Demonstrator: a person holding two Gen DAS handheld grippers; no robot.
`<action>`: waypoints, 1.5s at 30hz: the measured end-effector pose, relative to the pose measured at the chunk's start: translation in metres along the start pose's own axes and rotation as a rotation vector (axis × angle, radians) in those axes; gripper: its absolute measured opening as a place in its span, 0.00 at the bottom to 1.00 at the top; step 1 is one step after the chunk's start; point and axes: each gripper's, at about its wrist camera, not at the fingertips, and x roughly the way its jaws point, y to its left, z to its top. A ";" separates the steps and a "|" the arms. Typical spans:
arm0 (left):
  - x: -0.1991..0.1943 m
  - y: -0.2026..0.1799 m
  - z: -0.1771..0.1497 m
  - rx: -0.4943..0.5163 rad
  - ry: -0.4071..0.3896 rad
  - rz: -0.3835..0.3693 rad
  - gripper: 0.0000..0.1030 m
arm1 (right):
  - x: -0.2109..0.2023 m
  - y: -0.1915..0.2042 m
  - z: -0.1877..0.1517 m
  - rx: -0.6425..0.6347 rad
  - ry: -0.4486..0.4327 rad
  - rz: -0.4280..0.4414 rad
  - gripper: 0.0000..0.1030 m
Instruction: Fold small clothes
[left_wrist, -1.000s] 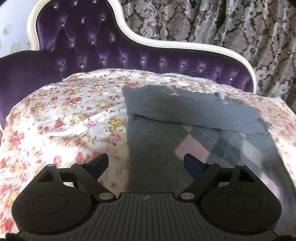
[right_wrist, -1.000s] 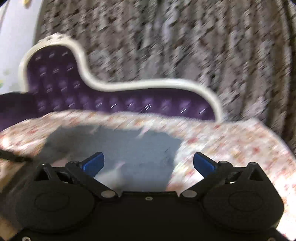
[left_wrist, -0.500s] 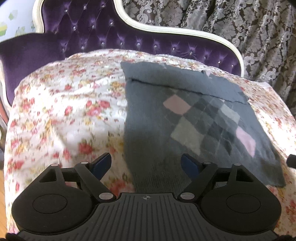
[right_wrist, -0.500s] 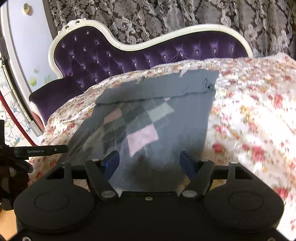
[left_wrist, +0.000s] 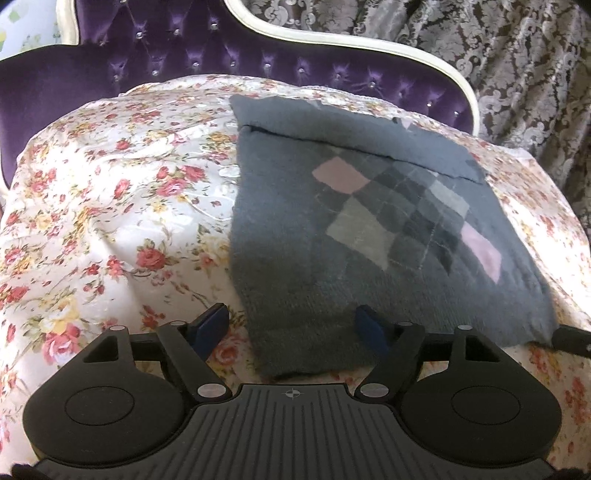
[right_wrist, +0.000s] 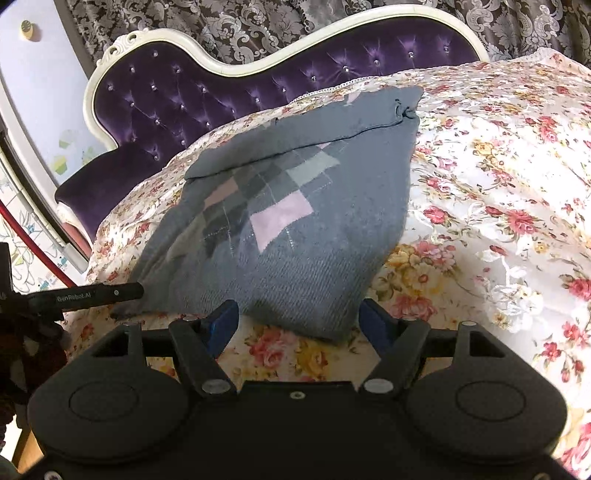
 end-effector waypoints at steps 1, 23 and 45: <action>0.001 -0.001 0.001 0.001 0.002 -0.005 0.72 | 0.001 0.000 0.000 0.005 -0.001 0.001 0.73; -0.004 0.005 -0.001 -0.081 0.042 -0.091 0.65 | 0.006 -0.001 0.000 0.020 -0.009 0.018 0.76; 0.006 0.025 -0.003 -0.208 -0.012 -0.199 0.15 | 0.010 -0.009 0.004 0.061 -0.024 0.037 0.42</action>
